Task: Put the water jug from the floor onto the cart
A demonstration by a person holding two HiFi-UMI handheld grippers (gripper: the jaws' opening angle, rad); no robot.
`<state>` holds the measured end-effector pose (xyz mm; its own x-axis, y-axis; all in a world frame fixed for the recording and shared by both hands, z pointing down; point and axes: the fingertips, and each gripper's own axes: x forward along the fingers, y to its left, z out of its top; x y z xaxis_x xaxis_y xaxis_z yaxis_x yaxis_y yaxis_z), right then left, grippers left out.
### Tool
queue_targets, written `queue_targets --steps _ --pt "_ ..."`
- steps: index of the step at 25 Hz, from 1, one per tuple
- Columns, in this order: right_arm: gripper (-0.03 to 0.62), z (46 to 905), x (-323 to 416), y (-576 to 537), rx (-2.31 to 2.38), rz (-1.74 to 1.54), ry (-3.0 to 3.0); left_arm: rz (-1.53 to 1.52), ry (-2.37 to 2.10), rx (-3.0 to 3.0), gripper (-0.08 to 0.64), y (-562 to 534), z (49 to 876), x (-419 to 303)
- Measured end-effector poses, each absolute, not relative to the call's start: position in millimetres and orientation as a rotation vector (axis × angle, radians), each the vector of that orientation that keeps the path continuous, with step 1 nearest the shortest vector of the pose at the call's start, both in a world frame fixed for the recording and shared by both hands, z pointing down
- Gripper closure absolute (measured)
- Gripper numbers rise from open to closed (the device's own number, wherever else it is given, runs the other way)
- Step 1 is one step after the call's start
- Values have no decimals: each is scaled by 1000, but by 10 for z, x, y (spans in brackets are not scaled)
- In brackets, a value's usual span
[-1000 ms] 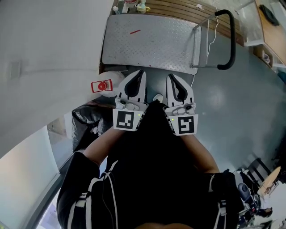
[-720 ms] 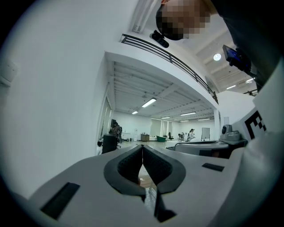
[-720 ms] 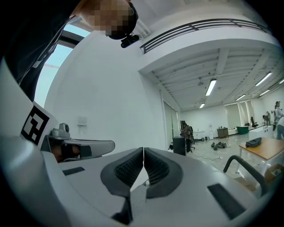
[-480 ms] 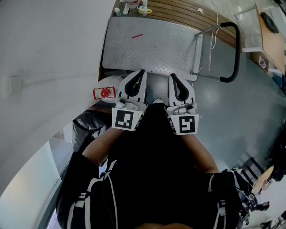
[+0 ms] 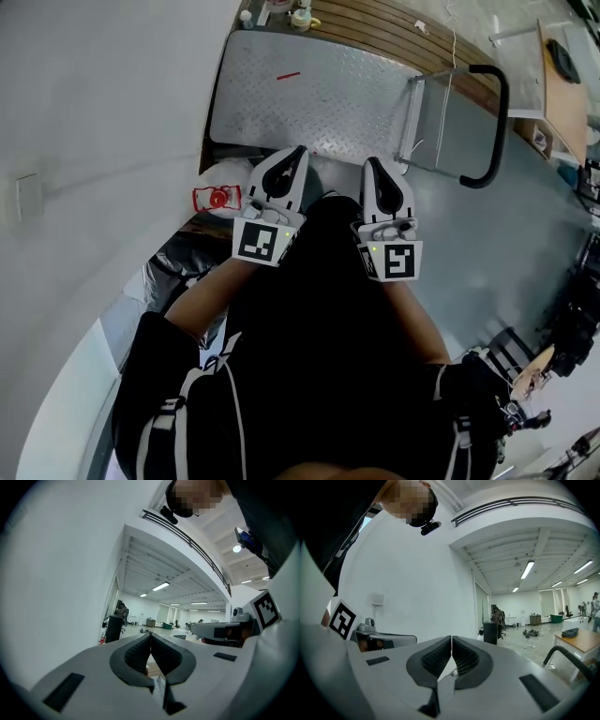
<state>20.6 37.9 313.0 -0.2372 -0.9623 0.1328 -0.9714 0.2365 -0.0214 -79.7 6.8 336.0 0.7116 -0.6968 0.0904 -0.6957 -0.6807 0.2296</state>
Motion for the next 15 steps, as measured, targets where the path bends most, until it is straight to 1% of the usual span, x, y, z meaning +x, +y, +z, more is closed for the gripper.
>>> queue_targets --steps 10,15 --pt "572 3038 139 6 1780 115 -2496 -42 -1289 2615 541 -284 3293 -987" --pt "573 3021 112 -157 1739 114 -2516 14 -1348 2566 541 -279 3485 -1113"
